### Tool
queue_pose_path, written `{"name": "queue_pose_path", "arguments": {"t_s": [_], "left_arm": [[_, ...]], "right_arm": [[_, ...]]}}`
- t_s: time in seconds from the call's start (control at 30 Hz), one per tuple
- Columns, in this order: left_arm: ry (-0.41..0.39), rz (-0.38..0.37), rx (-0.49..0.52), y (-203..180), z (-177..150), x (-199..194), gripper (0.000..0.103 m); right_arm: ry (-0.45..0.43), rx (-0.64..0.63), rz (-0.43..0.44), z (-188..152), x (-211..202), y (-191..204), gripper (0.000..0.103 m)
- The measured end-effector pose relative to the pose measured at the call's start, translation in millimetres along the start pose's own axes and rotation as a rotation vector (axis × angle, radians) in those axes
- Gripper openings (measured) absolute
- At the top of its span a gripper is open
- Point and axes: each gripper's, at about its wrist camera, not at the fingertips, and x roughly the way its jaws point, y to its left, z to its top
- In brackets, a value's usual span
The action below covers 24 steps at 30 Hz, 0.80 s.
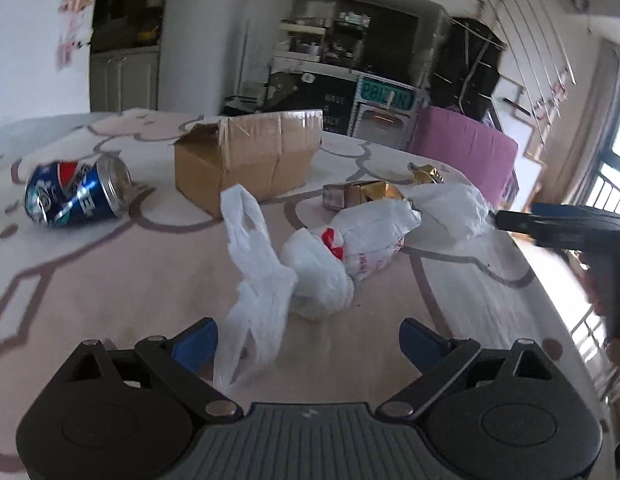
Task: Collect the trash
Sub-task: 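Grasp the white plastic bag with the left tool while the right tool grasps the white tissue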
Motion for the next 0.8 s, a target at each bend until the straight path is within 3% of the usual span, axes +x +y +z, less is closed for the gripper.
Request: {"name": "queue_pose_path", "arguments": {"t_s": [0.13, 0.3, 0.37, 0.5, 0.63, 0.7, 0.8], "left_arm": [[-0.017, 0.02, -0.028, -8.9, 3.3, 9.4, 0.095], [-0.039, 0.066, -0.087, -12.9, 16.5, 19.9, 0.083], [-0.049, 0.077, -0.103, -12.9, 20.6, 23.7, 0.083], [-0.066, 0.108, -0.077, -12.7, 23.9, 31.2, 0.08], [-0.106, 0.082, -0.094, -0.9, 26.6, 31.5, 0.08], [-0.11, 0.038, -0.11, 5.6, 30.0, 35.3, 0.076], [-0.102, 0.024, -0.103, 7.8, 34.4, 42.7, 0.062]], "right_arm": [[0.055, -0.001, 0.016, 11.5, 38.2, 0.5, 0.092], [0.078, 0.021, 0.003, 15.8, 67.3, -0.5, 0.087], [0.101, 0.036, 0.013, 15.0, 73.5, -2.0, 0.072], [0.134, 0.037, 0.056, 11.4, 71.7, 4.0, 0.054], [0.129, 0.066, 0.087, 8.8, 58.4, 4.1, 0.024], [0.132, 0.086, 0.101, 8.0, 51.5, 1.9, 0.018], [0.142, 0.11, 0.103, 5.5, 42.0, 0.7, 0.014]]}}
